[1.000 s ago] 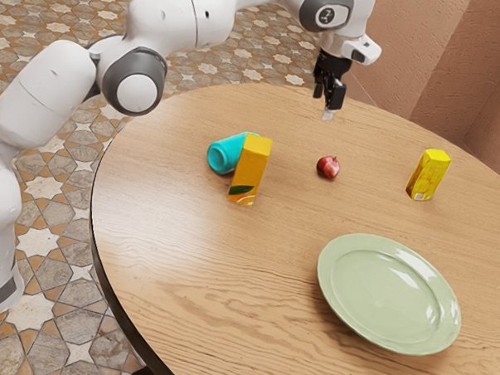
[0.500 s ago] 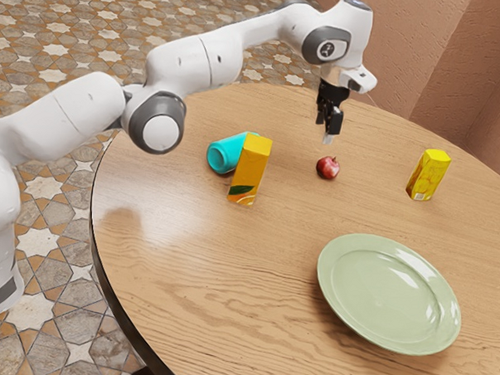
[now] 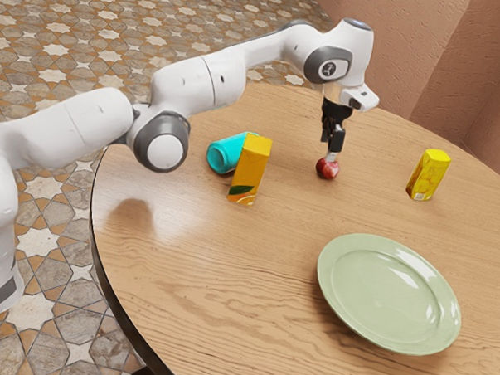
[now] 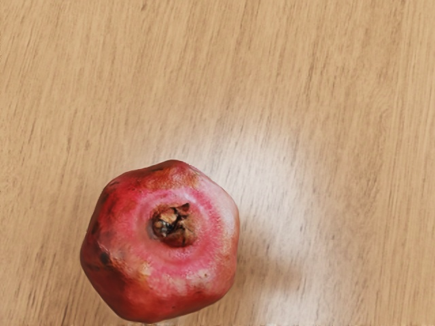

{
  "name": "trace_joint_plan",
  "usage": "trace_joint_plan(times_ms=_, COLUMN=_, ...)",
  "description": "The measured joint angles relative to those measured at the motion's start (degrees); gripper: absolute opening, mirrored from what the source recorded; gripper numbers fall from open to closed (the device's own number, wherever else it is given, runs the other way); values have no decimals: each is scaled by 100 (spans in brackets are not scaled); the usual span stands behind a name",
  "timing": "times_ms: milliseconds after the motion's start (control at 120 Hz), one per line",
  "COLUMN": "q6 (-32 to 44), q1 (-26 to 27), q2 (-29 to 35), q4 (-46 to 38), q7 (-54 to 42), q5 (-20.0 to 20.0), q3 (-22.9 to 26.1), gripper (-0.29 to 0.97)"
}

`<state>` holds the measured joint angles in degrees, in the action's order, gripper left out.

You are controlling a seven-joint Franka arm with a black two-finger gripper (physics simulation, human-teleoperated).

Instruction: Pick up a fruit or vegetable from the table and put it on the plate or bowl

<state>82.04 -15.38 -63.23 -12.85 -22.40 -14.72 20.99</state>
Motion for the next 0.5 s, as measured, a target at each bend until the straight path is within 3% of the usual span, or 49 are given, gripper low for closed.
trace_joint_plan(times_ms=500, q6=-14, q1=-33, q2=-227, q4=-10, q7=-178, q5=-72, q3=-26, gripper=68)
